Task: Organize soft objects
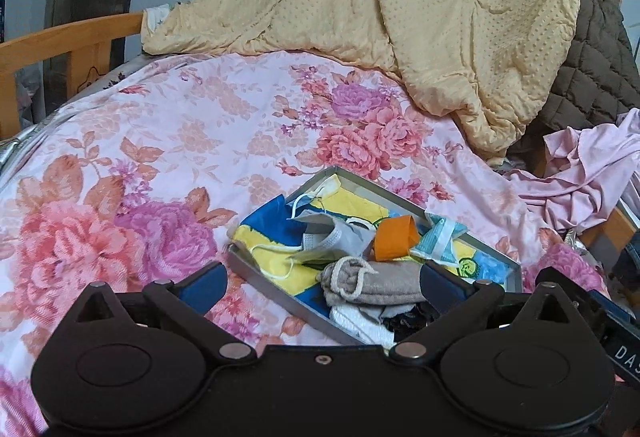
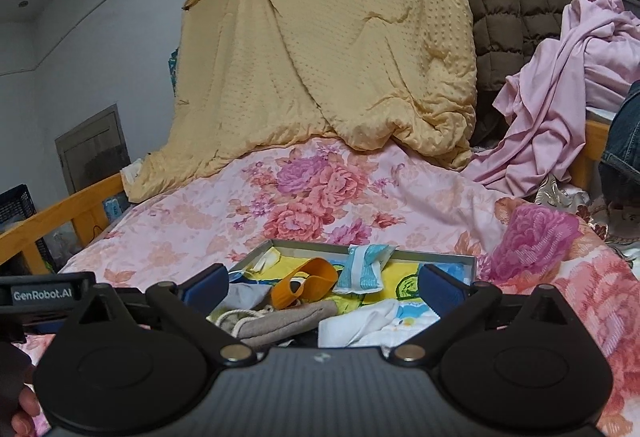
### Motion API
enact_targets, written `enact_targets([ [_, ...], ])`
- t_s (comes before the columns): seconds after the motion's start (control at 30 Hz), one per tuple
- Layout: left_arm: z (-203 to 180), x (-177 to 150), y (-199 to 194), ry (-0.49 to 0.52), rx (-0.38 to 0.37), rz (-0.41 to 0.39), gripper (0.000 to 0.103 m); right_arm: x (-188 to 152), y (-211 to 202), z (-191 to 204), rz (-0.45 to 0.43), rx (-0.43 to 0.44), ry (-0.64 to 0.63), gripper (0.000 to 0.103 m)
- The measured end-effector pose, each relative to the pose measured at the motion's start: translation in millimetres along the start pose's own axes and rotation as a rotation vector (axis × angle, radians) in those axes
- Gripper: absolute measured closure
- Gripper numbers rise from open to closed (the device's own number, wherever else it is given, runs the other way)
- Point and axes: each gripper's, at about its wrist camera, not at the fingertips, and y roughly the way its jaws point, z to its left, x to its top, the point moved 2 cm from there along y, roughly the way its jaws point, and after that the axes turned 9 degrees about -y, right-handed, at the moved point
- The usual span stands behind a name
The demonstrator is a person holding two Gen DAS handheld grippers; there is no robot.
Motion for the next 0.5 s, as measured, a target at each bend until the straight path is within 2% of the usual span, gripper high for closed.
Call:
enact_targets([
  [0.5,22,-25,-44,-0.028,0.008,-0.01,0.001,-13,-49,20,-0.012,0.008,-0.037,0.0],
])
